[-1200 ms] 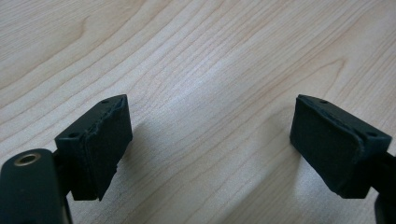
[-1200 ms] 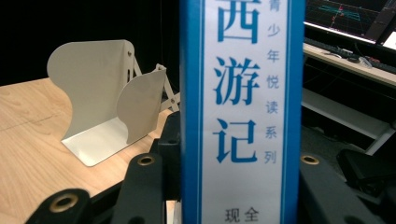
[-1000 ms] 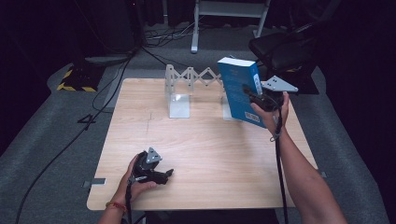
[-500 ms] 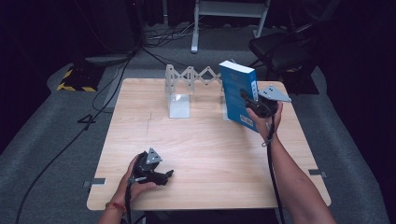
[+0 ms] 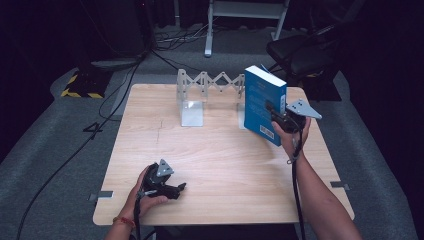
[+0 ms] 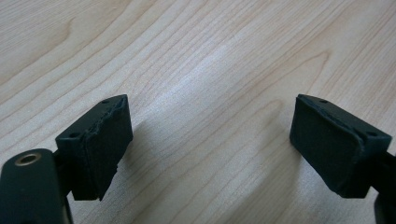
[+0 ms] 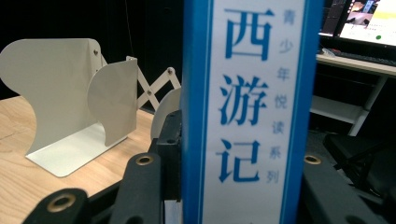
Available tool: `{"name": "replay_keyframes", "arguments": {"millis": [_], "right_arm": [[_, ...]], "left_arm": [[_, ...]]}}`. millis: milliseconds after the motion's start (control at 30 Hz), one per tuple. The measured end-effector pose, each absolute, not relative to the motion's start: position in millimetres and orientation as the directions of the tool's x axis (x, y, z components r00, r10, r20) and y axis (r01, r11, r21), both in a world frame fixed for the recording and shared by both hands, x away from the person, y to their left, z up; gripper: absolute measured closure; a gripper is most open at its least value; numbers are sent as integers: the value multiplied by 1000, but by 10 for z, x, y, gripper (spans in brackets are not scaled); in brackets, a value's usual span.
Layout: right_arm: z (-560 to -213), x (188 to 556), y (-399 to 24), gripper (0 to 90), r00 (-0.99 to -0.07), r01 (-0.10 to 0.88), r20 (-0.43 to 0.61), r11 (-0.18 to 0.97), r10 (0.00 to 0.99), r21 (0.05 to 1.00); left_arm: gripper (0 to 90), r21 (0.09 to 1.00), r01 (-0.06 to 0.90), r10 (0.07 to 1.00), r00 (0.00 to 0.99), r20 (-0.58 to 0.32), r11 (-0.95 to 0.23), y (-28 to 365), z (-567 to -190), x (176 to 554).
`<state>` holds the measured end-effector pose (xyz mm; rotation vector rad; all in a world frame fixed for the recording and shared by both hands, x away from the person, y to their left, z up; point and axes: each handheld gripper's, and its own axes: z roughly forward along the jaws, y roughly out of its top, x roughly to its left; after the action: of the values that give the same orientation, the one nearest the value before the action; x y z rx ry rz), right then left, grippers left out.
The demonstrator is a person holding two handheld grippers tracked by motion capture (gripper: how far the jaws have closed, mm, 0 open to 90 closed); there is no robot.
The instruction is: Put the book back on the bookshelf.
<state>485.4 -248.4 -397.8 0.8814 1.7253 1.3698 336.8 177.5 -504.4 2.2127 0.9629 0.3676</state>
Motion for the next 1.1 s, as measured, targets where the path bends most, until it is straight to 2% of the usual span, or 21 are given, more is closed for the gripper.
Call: {"name": "replay_keyframes", "arguments": {"millis": [500,667,833,1100], "right_arm": [[-4074,4691,-2684,617,-527,90,-120,196,841,976],[-3940,4861,-2604,622,-535,116,-99,188,839,975],[-3801,5043,-2446,623,-548,115,-143,243,824,963],[-3615,5271,-2210,623,-506,114,-169,260,846,959]], "left_arm": [[135,687,537,726,687,-19,-489,1762,-5043,3370],[134,687,531,718,696,-19,-496,1754,-5042,3378],[133,685,525,707,707,-20,-505,1763,-5040,3378],[133,685,517,694,720,-24,-513,1759,-5041,3367]]}}
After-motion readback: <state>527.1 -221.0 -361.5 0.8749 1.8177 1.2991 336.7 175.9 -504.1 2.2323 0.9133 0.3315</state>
